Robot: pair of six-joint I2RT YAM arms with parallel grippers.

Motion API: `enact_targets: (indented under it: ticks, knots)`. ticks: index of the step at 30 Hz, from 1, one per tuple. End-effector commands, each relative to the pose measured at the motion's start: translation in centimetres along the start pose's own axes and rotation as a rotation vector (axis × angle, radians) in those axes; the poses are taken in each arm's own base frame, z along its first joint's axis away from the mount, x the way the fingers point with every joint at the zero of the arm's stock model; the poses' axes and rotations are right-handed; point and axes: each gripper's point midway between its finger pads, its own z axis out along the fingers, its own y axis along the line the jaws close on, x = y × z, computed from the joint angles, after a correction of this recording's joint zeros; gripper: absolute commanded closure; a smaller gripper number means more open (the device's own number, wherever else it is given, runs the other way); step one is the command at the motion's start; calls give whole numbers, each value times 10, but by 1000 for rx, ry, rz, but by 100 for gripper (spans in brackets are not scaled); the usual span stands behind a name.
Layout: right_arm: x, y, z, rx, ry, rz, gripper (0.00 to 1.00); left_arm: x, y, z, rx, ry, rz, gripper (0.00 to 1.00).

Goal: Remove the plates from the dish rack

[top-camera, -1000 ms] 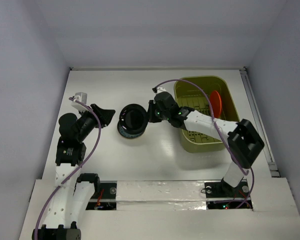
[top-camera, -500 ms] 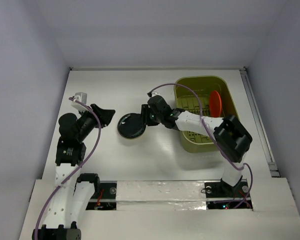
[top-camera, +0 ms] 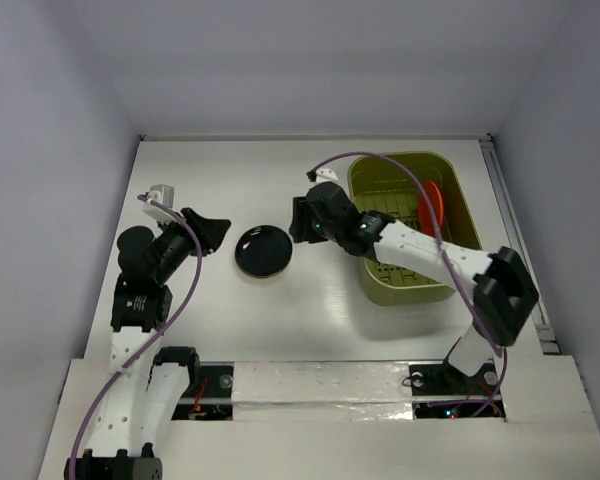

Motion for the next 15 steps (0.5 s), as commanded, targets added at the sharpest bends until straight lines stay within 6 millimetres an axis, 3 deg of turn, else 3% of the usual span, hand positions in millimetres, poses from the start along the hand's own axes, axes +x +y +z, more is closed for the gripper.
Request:
enact_targets:
  ticks: [1,3,4,6,8,9,12,13,15]
  knots:
    - [-65,-13,-62,111,-192,-43,50,-16,-14,-1,54,-50,30,66]
    - [-85,-41,-87,256,-279,-53,80,-16,-14,-2,56,-51,33,66]
    - [-85,-56,-100,324,-281,-75,99,-16,-14,-2,55,-50,32,66]
    - [-104,-96,-136,499,-368,-59,100,-16,-14,-2,56,-49,32,66]
    - [-108,-131,-166,619,-386,-48,100,-16,-15,-2,60,-48,31,66]
    - [-109,-164,-176,718,-390,-21,100,-15,-15,-2,60,-48,30,66]
    - [-105,-213,-204,821,-388,40,100,-16,-16,-2,64,-50,33,66]
    - [-95,-239,-210,890,-366,58,96,-16,-16,-3,65,-51,33,66]
    - [-90,-255,-214,908,-359,77,79,-15,-16,-3,67,-49,32,66]
